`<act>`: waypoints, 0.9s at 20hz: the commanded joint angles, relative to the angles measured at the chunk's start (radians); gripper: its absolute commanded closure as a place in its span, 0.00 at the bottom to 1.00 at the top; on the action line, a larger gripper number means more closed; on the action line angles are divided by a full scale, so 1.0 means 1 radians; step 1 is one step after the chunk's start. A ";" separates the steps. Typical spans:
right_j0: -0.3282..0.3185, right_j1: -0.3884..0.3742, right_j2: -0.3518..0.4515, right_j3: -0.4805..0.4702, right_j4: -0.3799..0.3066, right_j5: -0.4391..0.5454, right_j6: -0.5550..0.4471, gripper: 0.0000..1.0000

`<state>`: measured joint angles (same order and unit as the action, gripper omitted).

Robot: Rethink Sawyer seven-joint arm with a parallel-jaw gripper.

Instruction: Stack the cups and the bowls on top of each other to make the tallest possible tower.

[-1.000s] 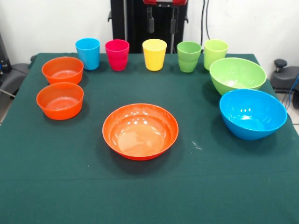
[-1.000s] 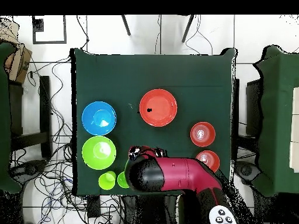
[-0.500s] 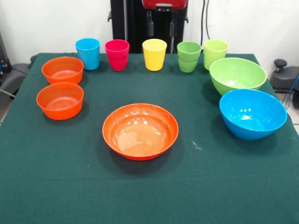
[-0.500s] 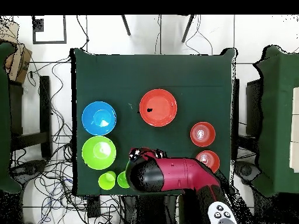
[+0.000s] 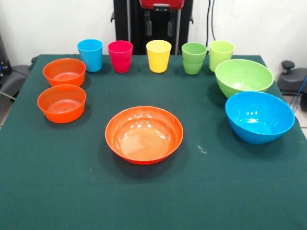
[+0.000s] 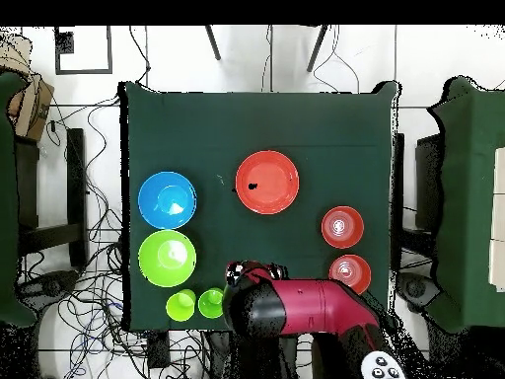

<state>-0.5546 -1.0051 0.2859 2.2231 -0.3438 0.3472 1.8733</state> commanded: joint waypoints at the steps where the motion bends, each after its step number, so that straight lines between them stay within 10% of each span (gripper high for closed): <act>1: -0.027 0.025 0.068 0.091 -0.086 -0.079 -0.008 0.00; 18: 0.036 0.122 -0.007 0.018 -0.149 -0.141 0.055 0.00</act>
<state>-0.5541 -0.9698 0.2800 2.2563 -0.4105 0.2774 1.8733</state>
